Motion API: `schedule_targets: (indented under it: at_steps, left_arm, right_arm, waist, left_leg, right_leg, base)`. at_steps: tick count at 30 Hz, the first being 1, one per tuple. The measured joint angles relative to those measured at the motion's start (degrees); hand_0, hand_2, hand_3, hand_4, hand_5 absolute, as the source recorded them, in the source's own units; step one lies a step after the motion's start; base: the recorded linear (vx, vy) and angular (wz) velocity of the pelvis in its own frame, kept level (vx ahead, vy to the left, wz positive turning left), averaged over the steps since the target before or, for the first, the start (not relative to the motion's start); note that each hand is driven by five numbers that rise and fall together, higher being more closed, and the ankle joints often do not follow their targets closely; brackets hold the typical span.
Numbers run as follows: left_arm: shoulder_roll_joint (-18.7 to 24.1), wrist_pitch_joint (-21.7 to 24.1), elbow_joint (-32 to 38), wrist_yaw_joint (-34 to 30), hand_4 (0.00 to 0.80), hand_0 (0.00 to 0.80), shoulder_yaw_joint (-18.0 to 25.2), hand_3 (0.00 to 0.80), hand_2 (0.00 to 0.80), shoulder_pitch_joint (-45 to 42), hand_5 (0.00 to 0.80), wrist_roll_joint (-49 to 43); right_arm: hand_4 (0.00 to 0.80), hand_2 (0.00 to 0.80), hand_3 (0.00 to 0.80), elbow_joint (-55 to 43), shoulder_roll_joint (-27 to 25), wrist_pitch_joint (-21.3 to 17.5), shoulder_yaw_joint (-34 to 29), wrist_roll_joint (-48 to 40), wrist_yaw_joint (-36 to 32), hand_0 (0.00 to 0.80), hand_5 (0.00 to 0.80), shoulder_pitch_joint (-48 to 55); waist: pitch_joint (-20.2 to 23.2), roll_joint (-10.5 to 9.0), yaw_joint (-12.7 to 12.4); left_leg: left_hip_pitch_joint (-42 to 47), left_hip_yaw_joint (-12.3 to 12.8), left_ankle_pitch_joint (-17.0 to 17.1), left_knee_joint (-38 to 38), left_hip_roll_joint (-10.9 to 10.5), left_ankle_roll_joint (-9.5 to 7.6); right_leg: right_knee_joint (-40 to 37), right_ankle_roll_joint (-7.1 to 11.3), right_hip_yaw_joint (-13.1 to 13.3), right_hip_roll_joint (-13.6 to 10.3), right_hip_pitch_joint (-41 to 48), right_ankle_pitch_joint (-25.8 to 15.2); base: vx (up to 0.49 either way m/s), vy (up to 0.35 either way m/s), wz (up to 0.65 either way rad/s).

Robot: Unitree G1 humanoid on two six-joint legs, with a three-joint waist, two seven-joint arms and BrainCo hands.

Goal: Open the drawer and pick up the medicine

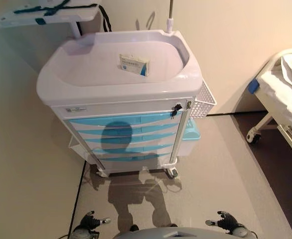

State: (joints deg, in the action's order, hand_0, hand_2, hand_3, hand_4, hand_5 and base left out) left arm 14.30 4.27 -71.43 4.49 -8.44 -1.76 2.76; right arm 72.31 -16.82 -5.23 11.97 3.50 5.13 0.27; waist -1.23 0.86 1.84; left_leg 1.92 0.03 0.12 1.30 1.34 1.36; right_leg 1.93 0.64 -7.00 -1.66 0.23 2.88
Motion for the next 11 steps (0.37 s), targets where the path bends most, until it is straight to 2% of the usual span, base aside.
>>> schedule_targets:
  at_steps: [4, 5, 6, 9, 10, 11]
  left_arm:
    - [-1.6, -0.1, -1.0, -1.0, 0.000, 0.000, -1.2, 0.000, 0.000, -0.2, 0.000, -2.1]
    - [-1.8, -0.1, -1.4, -1.1, 0.000, 0.000, -1.3, 0.000, 0.000, -0.2, 0.000, -2.1]
    - [-2.0, -0.1, -1.7, -1.2, 0.000, 0.000, -1.4, 0.000, 0.000, -0.3, 0.000, -2.2]
    - [-2.0, -0.5, -2.0, -1.8, 0.000, 0.000, -2.1, 0.000, 0.000, -0.3, 0.000, -4.8]
    - [-1.8, -0.5, -1.9, -2.0, 0.000, 0.000, -3.9, 0.000, 0.000, -0.3, 0.000, -6.6]
    - [-1.8, -0.5, -1.8, -2.1, 0.000, 0.000, -3.9, 0.000, 0.000, -0.3, 0.000, -6.8]
  right_arm:
    - [0.000, 0.000, 0.000, -0.1, 1.0, 0.1, 0.4, 0.9, -0.7, 0.000, 0.000, 0.0]
    - [0.000, 0.000, 0.000, 0.0, 1.0, 0.1, 0.5, 1.0, -0.8, 0.000, 0.000, 0.0]
    - [0.000, 0.000, 0.000, 0.0, 1.0, 0.2, 0.8, 1.5, -1.0, 0.000, 0.000, 0.2]
    - [0.000, 0.000, 0.000, 0.0, 0.9, 0.4, 1.7, 1.6, -1.2, 0.000, 0.000, 0.0]
    - [0.000, 0.000, 0.000, 0.0, 0.9, 0.4, 1.9, 1.6, -1.2, 0.000, 0.000, 0.2]
    - [0.000, 0.000, 0.000, 0.0, 0.9, 0.4, 1.9, 1.6, -1.3, 0.000, 0.000, 0.2]
  waist:
    - [0.8, -0.02, -0.5]
    - [0.7, -0.01, -1.2]
    - [1.2, -0.11, -1.3]
    - [1.5, -0.30, -1.3]
    - [1.5, -0.32, -1.3]
    - [1.5, -0.36, -1.3]
  left_leg:
    - [1.0, 0.2, -0.1, 0.0, 0.1, 0.08]
    - [1.4, 0.4, -0.1, 0.1, 0.2, 0.13]
    - [1.6, 1.2, -0.3, 0.0, 0.4, 0.31]
    - [2.0, 1.6, -0.2, 0.2, 0.5, 0.33]
    - [2.4, 1.8, -0.2, 0.8, 0.6, 0.36]
    - [2.4, 1.9, -0.2, 0.9, 0.6, 0.40]
  right_leg:
    - [-1.0, -0.11, 0.3, 0.4, 1.4, -0.5]
    - [-1.0, -0.12, 0.4, 0.4, 1.6, -0.5]
    - [-1.0, -0.19, 1.0, 0.5, 1.6, -0.6]
    - [-1.0, -0.32, 1.4, 0.7, 1.7, -0.8]
    - [-1.0, -0.32, 1.5, 0.8, 1.8, -0.9]
    - [-1.0, -0.31, 1.6, 0.8, 1.7, -0.9]
  base:
    - [-0.006, 0.002, -0.03]
    - [-0.004, 0.000, -0.15]
    - [-0.005, 0.000, -0.18]
    - [0.001, 0.002, -0.12]
    - [-0.007, 0.004, -0.05]
    - [-0.007, 0.003, -0.04]
